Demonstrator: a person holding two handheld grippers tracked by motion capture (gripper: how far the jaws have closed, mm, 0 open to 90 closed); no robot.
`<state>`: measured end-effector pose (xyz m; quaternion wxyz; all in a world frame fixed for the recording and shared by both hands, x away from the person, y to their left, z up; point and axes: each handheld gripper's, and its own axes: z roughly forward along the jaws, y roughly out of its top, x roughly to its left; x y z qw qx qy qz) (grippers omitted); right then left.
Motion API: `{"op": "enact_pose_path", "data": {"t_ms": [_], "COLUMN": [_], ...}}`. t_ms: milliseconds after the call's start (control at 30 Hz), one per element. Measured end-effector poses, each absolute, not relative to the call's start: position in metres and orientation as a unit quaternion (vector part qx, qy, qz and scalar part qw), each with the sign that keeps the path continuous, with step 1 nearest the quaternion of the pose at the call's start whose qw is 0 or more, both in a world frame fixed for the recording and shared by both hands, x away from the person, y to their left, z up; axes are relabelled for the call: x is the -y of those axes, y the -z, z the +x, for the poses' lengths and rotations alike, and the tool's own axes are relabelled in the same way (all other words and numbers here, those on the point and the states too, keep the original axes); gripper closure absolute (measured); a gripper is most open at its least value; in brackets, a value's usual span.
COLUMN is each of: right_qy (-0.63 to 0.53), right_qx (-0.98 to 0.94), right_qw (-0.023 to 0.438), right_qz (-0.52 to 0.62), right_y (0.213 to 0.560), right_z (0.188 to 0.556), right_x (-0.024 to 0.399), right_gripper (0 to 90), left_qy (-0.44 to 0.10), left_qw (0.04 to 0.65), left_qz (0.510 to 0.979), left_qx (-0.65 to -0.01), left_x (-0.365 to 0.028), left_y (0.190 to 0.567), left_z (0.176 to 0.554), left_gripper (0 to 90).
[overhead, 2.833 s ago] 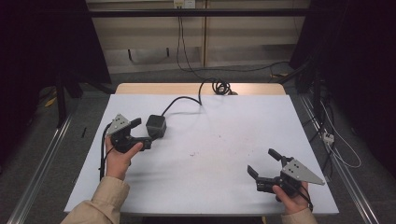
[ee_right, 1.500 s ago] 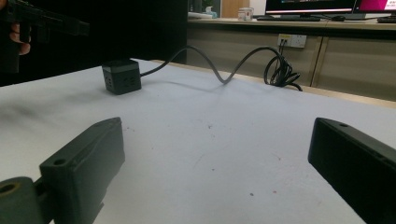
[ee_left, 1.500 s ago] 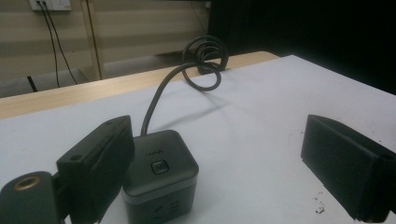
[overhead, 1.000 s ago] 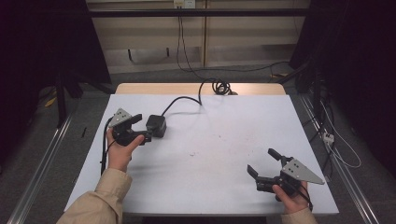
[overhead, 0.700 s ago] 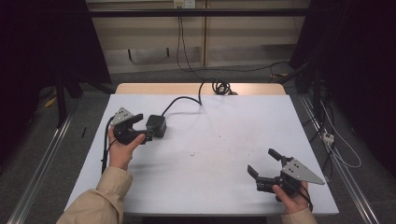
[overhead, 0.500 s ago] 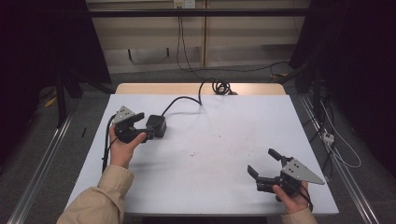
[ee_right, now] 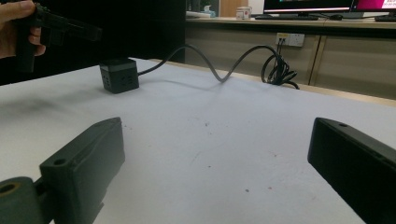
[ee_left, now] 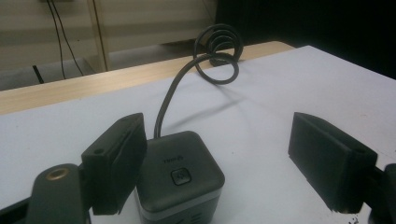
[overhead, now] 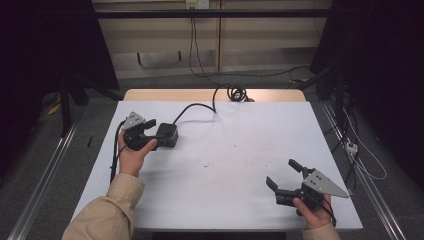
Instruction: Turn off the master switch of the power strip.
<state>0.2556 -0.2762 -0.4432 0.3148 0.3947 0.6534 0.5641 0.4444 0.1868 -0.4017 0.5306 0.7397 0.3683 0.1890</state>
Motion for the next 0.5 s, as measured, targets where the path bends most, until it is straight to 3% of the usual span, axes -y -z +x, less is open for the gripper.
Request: {"op": "enact_pose_path", "data": {"t_ms": [300,500], "right_qy": [-0.563,-0.564], "right_qx": [-0.653,-0.652], "right_qw": [0.316,0.317], "right_qz": [0.395,0.394], "right_y": [0.4431,0.4425], "right_z": [0.2550,0.2543], "right_x": [0.2769,0.2771], "right_gripper": [3.8,3.8], "left_qy": [-0.190,-0.193], "left_qw": [0.527,0.528], "left_qz": [0.747,0.742], "left_qx": [-0.359,-0.364], "left_x": [-0.1828,-0.1827], "left_y": [0.3963,0.3946], "left_z": [0.4481,0.4516], "left_gripper": [24.3,32.9]}}
